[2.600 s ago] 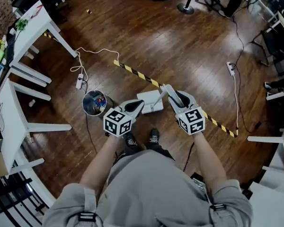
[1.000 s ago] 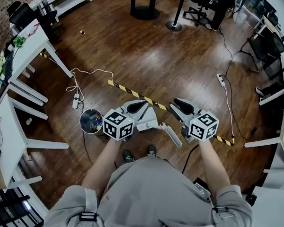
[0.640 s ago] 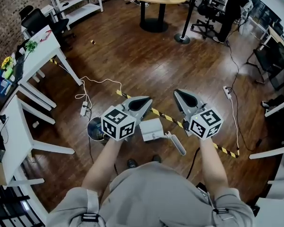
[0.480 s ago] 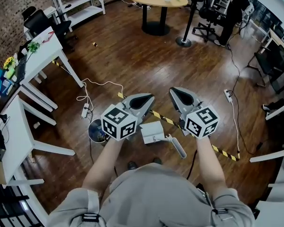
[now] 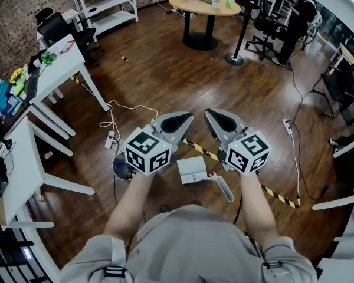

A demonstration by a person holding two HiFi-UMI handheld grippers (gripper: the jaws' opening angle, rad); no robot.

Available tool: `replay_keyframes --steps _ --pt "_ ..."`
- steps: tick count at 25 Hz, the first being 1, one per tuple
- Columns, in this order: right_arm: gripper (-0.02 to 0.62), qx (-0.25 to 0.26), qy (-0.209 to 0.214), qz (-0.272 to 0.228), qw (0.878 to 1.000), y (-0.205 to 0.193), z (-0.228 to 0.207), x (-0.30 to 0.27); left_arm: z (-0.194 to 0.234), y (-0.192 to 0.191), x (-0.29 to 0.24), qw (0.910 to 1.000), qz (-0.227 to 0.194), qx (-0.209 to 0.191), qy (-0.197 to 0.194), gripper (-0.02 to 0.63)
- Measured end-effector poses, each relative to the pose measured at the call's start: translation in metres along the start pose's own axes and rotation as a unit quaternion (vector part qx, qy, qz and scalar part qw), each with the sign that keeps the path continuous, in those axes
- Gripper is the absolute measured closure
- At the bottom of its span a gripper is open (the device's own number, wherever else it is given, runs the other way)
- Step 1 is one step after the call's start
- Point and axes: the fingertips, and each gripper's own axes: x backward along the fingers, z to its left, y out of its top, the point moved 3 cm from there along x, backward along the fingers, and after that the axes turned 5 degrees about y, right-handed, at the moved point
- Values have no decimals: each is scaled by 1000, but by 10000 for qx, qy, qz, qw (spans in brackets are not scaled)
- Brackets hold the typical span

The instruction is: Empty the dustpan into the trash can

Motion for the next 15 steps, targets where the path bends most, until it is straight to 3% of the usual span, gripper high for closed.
replay_keyframes --steps 15 --pt "595 -97 17 74 9999 -4 -4 -6 7 -6 1 9999 35 109 77 601"
